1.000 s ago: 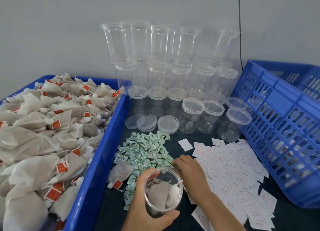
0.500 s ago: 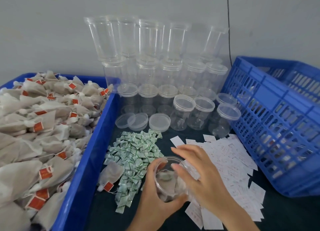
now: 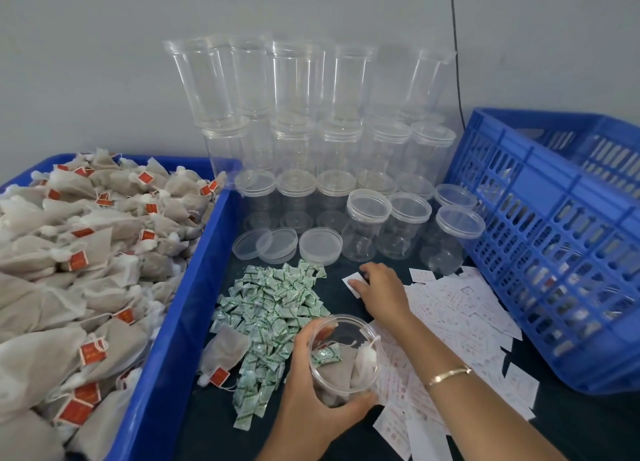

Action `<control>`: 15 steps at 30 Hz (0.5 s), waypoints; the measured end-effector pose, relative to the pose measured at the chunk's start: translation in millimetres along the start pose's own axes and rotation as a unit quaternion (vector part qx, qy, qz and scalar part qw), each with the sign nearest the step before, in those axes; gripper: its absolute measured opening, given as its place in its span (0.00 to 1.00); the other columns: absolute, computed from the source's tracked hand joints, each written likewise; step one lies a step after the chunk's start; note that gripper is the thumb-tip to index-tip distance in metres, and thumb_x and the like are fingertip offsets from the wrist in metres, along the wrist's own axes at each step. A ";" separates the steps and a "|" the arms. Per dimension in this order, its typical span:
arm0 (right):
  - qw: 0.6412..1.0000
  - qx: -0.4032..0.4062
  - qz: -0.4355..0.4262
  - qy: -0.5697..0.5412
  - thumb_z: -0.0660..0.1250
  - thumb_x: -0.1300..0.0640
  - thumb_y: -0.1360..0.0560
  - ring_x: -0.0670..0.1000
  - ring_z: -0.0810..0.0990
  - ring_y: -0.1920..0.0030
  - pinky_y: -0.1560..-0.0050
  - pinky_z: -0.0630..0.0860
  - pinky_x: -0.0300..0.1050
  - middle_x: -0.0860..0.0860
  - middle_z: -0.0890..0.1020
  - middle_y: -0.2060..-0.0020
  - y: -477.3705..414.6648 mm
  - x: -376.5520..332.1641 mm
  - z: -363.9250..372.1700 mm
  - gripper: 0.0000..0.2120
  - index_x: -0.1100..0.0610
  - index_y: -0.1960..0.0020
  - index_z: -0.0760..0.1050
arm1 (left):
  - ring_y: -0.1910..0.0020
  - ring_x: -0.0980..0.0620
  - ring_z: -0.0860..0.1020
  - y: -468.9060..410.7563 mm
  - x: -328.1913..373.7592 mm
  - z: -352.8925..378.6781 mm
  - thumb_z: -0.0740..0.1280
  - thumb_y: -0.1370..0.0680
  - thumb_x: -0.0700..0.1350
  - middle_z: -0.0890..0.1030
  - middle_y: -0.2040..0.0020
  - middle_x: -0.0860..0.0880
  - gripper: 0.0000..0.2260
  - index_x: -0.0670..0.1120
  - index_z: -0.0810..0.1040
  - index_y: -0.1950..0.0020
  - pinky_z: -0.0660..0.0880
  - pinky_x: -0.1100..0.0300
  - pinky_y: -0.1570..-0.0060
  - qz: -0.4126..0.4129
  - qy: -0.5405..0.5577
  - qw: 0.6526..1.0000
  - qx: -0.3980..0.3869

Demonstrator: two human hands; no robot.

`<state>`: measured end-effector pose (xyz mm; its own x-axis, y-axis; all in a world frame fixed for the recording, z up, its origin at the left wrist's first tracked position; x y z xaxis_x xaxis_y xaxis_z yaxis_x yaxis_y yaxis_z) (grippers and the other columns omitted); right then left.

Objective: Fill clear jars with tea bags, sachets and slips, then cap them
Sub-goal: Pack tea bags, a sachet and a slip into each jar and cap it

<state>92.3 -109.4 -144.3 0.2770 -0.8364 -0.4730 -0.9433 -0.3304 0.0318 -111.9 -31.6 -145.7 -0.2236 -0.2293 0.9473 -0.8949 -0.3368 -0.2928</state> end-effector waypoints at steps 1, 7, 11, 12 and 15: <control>1.000 0.002 0.024 0.005 0.67 0.48 0.20 0.57 0.71 0.33 0.35 0.69 0.50 0.55 0.75 0.35 -5.2 -1.1 2.5 0.22 0.58 0.30 0.71 | 0.34 0.55 0.71 -0.2 -0.1 0.3 0.81 0.39 0.44 0.73 0.36 0.58 0.40 0.58 0.66 0.32 0.70 0.71 0.42 -0.003 0.005 1.000 -0.001; 0.989 -0.050 0.123 -0.073 0.75 0.55 0.25 0.56 0.78 0.43 0.47 0.77 0.50 0.55 0.81 0.47 -16.3 -0.6 1.3 0.10 0.56 0.58 0.75 | 0.34 0.56 0.71 0.0 -0.9 -0.1 0.81 0.39 0.43 0.74 0.37 0.59 0.39 0.59 0.67 0.33 0.71 0.71 0.43 -0.009 0.028 1.000 -0.010; 0.973 -0.008 0.061 -0.221 0.74 0.60 0.25 0.52 0.79 0.54 0.57 0.73 0.44 0.52 0.82 0.54 7.7 -8.9 -26.0 0.04 0.58 0.53 0.79 | 0.35 0.57 0.72 0.2 -0.4 0.9 0.81 0.39 0.42 0.74 0.37 0.60 0.39 0.55 0.67 0.32 0.69 0.74 0.43 -0.001 0.026 0.999 -0.020; 0.964 0.004 0.028 -0.263 0.73 0.61 0.24 0.51 0.81 0.55 0.55 0.73 0.44 0.51 0.84 0.56 19.3 -12.2 -36.8 0.02 0.58 0.53 0.80 | 0.36 0.57 0.72 0.2 -1.0 1.2 0.81 0.39 0.41 0.74 0.38 0.60 0.39 0.53 0.67 0.32 0.69 0.73 0.43 -0.002 0.029 0.999 -0.020; 0.930 0.020 -0.085 -0.356 0.70 0.61 0.22 0.43 0.83 0.53 0.51 0.75 0.34 0.44 0.86 0.57 66.2 -24.9 -69.4 0.08 0.49 0.54 0.83 | 0.39 0.60 0.74 0.8 -1.3 1.8 0.80 0.39 0.36 0.75 0.40 0.61 0.39 0.53 0.68 0.33 0.73 0.75 0.50 -0.018 0.057 0.998 -0.021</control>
<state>35.6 -140.8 -69.3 0.2450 -0.2671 -0.9320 -0.9066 -0.4037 -0.1226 -111.6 -33.2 -147.5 -0.2306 -0.1117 0.9666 -0.9179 -0.3046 -0.2542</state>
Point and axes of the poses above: each hand's wrist, its own y-axis away from the middle knuckle, its own z-axis out of the palm, x = y × z, the point moved 2 cm from there along -y, towards the middle knuckle
